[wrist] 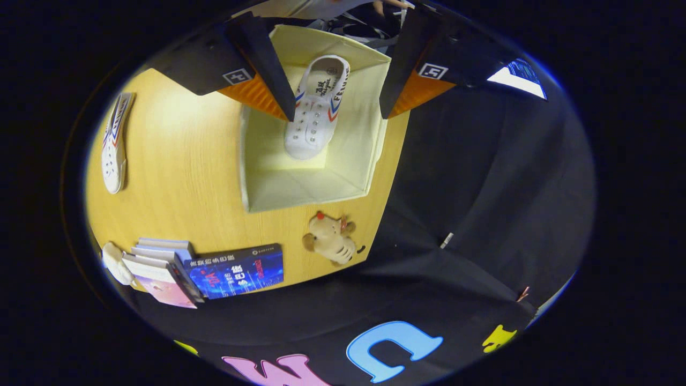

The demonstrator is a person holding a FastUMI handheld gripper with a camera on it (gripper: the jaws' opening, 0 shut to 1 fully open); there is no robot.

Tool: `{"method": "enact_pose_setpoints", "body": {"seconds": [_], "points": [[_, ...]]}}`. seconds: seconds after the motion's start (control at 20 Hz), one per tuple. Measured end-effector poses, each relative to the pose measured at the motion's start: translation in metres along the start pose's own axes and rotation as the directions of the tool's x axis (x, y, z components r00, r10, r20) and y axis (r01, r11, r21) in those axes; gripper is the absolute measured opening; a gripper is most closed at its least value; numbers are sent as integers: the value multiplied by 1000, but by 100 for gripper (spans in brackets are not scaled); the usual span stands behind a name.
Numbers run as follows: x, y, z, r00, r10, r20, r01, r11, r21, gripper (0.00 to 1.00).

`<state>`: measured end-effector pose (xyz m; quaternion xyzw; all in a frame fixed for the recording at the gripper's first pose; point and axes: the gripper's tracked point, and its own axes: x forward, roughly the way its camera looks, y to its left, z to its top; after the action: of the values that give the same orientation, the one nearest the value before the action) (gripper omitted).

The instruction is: Open the storage box then place both shoes into the box .Put the left shoe in first, then the right shoe, with the right side of both shoes facing outward in a uniform manner.

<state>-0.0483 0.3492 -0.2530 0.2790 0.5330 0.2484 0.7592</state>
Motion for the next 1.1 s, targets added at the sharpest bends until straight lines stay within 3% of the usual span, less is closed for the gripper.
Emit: {"method": "enact_pose_setpoints", "body": {"seconds": [0.4,0.65,0.9,1.1], "points": [[-99,-72,65,977,-36,212,56,994,-89,96],[-156,-146,89,954,-113,277,135,989,-60,95],[-193,-232,92,936,-219,275,236,971,-28,95],[-199,-310,67,926,-334,177,343,939,-21,96]]}}
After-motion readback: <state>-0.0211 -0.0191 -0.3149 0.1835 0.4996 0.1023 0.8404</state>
